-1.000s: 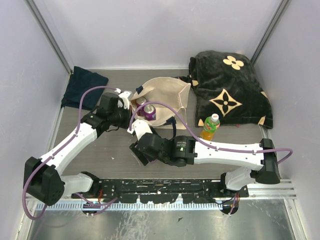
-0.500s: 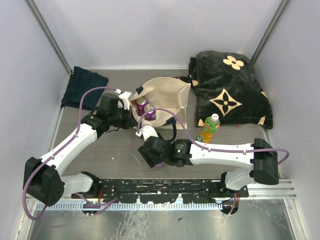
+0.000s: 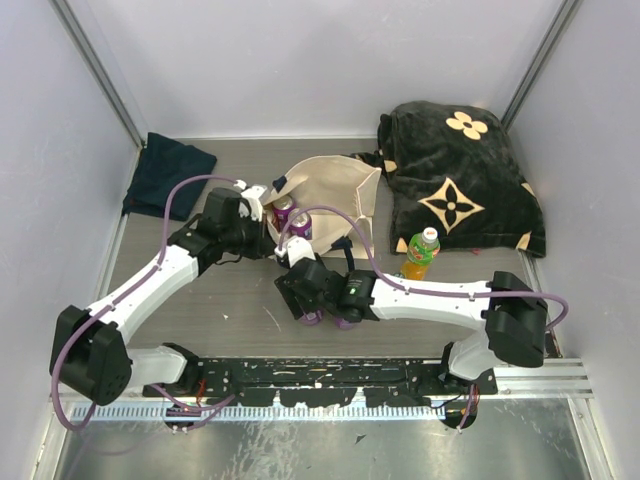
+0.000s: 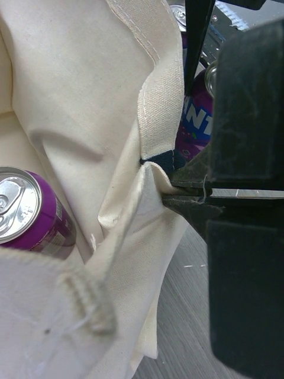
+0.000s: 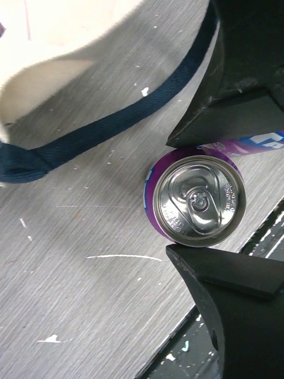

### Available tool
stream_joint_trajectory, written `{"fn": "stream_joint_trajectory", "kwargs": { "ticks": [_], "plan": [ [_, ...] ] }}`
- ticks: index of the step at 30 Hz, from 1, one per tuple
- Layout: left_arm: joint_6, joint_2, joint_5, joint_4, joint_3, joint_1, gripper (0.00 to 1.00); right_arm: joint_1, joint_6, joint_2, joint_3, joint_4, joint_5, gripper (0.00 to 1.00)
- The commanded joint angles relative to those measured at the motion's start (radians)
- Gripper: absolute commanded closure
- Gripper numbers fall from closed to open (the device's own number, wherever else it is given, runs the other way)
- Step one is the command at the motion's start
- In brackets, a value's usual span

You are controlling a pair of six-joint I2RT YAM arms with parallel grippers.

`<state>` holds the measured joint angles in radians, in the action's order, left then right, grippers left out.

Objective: Take the beverage out of the canvas bag

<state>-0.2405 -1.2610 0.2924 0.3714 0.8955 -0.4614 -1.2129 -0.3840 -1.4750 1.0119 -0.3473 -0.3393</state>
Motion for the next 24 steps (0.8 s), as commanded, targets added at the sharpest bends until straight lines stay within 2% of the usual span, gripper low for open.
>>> {"fn": "stream_joint_trajectory", "kwargs": {
  "ticks": [1,2,3,6,7,9,12,18,21,24],
  "plan": [
    [0.019,-0.042,-0.057,0.074,-0.040,0.007,0.99,0.026,0.016,-0.023,0.051,0.112,-0.008,0.99],
    [0.017,-0.045,-0.055,0.075,-0.038,0.006,0.99,0.027,0.014,-0.023,0.052,0.098,-0.005,0.96],
    [0.018,-0.047,-0.052,0.075,-0.038,0.007,0.98,0.027,0.012,-0.020,0.052,0.080,-0.004,0.84],
    [0.015,-0.053,-0.042,0.069,-0.037,0.007,0.99,0.027,-0.002,0.002,0.053,0.012,-0.010,0.38],
    [0.013,-0.056,-0.039,0.069,-0.037,0.007,0.98,0.027,-0.008,0.014,0.051,-0.008,-0.023,0.27],
    [0.012,-0.060,-0.036,0.069,-0.035,0.007,0.99,0.027,-0.007,0.037,0.057,-0.040,-0.043,0.18],
    [0.014,-0.066,-0.031,0.066,-0.034,0.007,0.99,0.027,0.007,0.059,0.100,-0.090,-0.071,0.10],
    [0.014,-0.068,-0.025,0.066,-0.037,0.007,0.99,0.034,0.074,0.058,0.282,-0.138,-0.139,0.08],
    [0.012,-0.062,-0.024,0.064,-0.044,0.007,0.98,0.106,0.128,0.030,0.401,-0.139,-0.091,0.11],
    [0.007,-0.063,-0.016,0.061,-0.046,0.007,0.98,0.235,0.140,-0.016,0.473,-0.097,-0.011,0.22]
  ]
}}
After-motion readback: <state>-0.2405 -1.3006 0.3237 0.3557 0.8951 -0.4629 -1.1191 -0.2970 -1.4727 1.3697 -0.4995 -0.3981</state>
